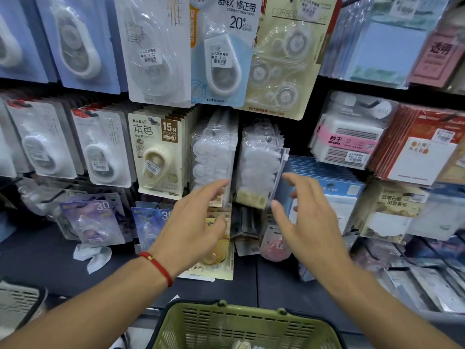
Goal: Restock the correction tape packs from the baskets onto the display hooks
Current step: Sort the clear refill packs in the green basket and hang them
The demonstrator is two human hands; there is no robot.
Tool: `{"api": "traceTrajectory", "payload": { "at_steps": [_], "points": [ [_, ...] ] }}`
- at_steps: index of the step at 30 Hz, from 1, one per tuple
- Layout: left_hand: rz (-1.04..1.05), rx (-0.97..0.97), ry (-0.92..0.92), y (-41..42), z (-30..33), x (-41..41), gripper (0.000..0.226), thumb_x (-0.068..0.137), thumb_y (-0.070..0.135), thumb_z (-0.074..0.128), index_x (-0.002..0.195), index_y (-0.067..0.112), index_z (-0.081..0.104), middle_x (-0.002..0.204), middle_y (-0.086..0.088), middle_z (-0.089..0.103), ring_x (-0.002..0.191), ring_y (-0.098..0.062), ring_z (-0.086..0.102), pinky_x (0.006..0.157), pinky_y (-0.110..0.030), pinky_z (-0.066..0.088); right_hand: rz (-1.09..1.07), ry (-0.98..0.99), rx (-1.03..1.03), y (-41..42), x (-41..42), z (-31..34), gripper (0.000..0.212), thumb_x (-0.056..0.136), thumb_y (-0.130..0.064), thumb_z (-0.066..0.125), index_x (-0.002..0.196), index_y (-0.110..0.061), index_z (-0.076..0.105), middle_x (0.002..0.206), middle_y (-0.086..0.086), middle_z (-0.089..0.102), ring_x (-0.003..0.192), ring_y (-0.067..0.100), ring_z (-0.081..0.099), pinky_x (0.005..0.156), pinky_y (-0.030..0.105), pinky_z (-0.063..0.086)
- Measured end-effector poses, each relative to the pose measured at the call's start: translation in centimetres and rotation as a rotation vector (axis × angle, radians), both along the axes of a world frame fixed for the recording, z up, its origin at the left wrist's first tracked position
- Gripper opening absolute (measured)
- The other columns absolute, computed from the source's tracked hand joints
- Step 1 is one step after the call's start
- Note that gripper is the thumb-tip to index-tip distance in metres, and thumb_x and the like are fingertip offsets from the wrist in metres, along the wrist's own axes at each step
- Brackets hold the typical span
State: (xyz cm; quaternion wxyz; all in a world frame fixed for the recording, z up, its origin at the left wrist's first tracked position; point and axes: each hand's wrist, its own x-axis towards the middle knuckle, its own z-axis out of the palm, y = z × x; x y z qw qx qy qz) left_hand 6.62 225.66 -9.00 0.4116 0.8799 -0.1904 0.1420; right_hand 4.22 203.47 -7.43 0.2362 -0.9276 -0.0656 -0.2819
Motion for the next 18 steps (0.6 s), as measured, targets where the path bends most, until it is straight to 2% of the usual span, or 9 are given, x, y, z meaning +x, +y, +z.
{"api": "traceTrajectory", "payload": {
  "at_steps": [2, 5, 7, 9, 13, 16, 18],
  "points": [
    [0.013, 0.149, -0.143, 0.4, 0.2, 0.7, 0.067, 0.090, 0.007, 0.069, 0.152, 0.023, 0.050, 0.153, 0.002, 0.052, 0.144, -0.015, 0.042, 0.121, -0.030, 0.033, 0.087, -0.090, -0.201, 0.3, 0.4, -1.2, 0.050, 0.100, -0.023, 0.067, 0.147, -0.012, 0.053, 0.147, 0.005, 0.051, 0.135, 0.024, 0.050, 0.107, 0.042, 0.050],
    [0.015, 0.322, -0.228, 0.5, 0.5, 1.8, 0.069, 0.088, 0.003, 0.067, 0.153, 0.016, 0.049, 0.168, -0.005, 0.030, 0.156, -0.025, 0.024, 0.126, -0.039, 0.030, 0.121, -0.056, -0.394, 1.8, 3.1, -2.1, 0.061, 0.099, -0.022, 0.065, 0.156, -0.009, 0.045, 0.170, 0.011, 0.029, 0.157, 0.029, 0.028, 0.123, 0.041, 0.031],
    [0.031, 0.400, -0.231, 0.4, 0.4, 2.2, 0.073, 0.089, 0.003, 0.063, 0.157, 0.018, 0.042, 0.173, -0.004, 0.013, 0.160, -0.024, 0.010, 0.127, -0.037, 0.026, 0.069, 0.009, -0.428, 3.4, 5.7, -2.2, 0.072, 0.096, -0.019, 0.063, 0.162, -0.010, 0.034, 0.176, 0.011, 0.008, 0.163, 0.027, 0.007, 0.127, 0.040, 0.023],
    [0.034, 0.447, -0.246, 0.5, 0.0, 2.4, 0.076, 0.087, 0.002, 0.059, 0.159, 0.017, 0.039, 0.175, -0.004, 0.003, 0.161, -0.024, 0.003, 0.129, -0.035, 0.022, 0.009, 0.050, -0.423, 4.6, 8.2, -2.4, 0.081, 0.091, -0.012, 0.062, 0.164, -0.010, 0.027, 0.176, 0.010, -0.001, 0.163, 0.026, -0.003, 0.129, 0.042, 0.021],
    [0.019, 0.484, -0.281, 1.0, -0.9, 2.9, 0.082, 0.084, 0.001, 0.061, 0.160, 0.015, 0.036, 0.176, -0.007, -0.006, 0.163, -0.025, -0.005, 0.130, -0.037, 0.020, -0.054, 0.095, -0.356, 5.0, 12.4, -3.2, 0.092, 0.085, 0.004, 0.059, 0.166, -0.008, 0.018, 0.176, 0.011, 0.001, 0.163, 0.029, -0.003, 0.130, 0.044, 0.019],
    [0.009, 0.519, -0.294, 1.2, -1.5, 3.2, 0.084, 0.085, 0.002, 0.061, 0.163, 0.014, 0.031, 0.174, -0.009, -0.015, 0.161, -0.024, -0.014, 0.132, -0.040, 0.015, -0.087, 0.154, -0.315, 4.2, 14.9, -3.2, 0.097, 0.084, 0.007, 0.061, 0.167, -0.010, 0.014, 0.176, 0.011, 0.007, 0.162, 0.033, 0.009, 0.126, 0.046, 0.028],
    [0.004, 0.515, -0.291, 1.3, -1.8, 3.2, 0.085, 0.085, 0.000, 0.060, 0.163, 0.015, 0.030, 0.174, -0.007, -0.016, 0.161, -0.024, -0.015, 0.131, -0.042, 0.018, -0.102, 0.191, -0.299, 3.5, 16.2, -2.9, 0.101, 0.085, 0.010, 0.059, 0.168, -0.015, 0.009, 0.176, 0.008, 0.004, 0.161, 0.031, 0.010, 0.123, 0.047, 0.034]
  ]
}}
